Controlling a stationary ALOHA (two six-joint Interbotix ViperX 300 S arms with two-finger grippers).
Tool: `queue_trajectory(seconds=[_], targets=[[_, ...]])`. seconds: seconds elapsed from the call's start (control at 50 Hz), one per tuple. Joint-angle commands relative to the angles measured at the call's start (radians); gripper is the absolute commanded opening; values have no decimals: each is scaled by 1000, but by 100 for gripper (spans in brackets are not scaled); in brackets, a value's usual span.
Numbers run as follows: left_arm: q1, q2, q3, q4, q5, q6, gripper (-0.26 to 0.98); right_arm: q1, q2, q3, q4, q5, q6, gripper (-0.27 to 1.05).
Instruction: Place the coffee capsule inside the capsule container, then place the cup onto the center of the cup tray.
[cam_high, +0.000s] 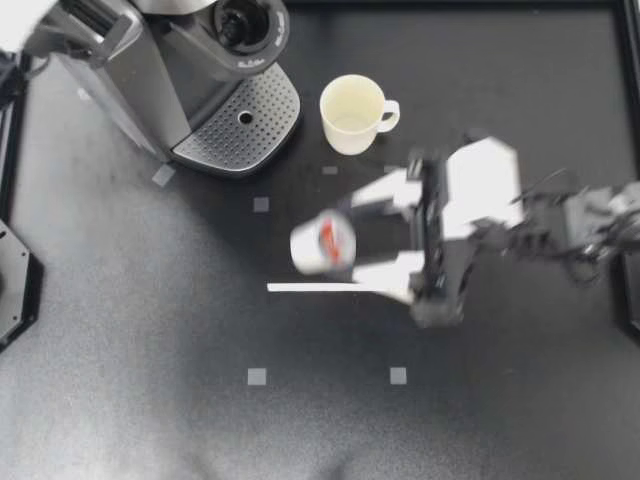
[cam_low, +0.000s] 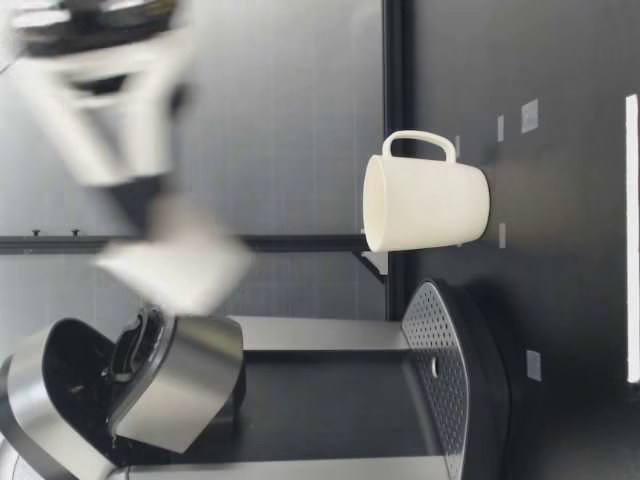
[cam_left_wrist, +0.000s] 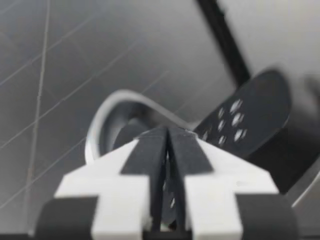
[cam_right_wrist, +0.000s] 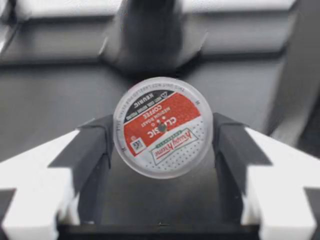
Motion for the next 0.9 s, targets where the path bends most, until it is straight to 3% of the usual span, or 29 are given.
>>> queue_trajectory(seconds=[0.0,0.34,0.88], targets=[[2,-54,2,12,-43,-28,12,-43,-46,-37,0,-54,-40,54],[3,-287,101,17,-227,-158,12,-227,-25,-163,0,-84,-149,54],[2,-298,127,17,-233,-173,12,-281,130,-298,-3,-29,-160,54]])
